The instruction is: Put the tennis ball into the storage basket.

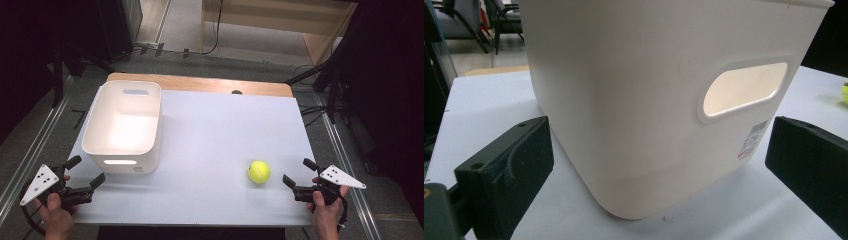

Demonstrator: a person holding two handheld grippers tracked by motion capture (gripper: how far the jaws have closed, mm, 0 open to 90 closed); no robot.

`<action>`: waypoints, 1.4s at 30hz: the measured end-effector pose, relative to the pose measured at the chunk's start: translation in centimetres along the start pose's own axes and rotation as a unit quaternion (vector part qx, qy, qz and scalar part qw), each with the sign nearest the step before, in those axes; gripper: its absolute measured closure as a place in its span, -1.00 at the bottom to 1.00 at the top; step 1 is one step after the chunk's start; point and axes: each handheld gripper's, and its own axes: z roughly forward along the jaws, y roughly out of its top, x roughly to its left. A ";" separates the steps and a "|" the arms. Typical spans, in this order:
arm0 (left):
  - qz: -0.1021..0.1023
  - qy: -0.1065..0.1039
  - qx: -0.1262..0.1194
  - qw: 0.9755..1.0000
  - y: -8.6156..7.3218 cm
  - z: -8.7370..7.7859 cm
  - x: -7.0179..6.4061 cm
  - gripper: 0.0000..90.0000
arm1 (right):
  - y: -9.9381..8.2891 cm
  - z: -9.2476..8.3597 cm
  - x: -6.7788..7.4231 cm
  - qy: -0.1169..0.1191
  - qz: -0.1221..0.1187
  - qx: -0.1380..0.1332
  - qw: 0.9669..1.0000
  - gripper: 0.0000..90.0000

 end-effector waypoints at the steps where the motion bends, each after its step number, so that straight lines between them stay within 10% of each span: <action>1: -0.001 0.000 -0.001 1.000 0.0 0.0 0.0 -1.00 | 0.1 0.1 0.1 0.001 -0.001 0.002 1.000 -1.00; 17: -0.004 -0.006 -0.006 1.000 0.0 0.0 0.1 -1.00 | 2.6 1.5 0.7 0.024 -0.019 0.066 0.997 -1.00; 42: -0.004 -0.006 -0.006 1.000 0.0 -0.1 0.1 -1.00 | 4.8 4.8 1.9 0.055 -0.042 0.177 0.982 -1.00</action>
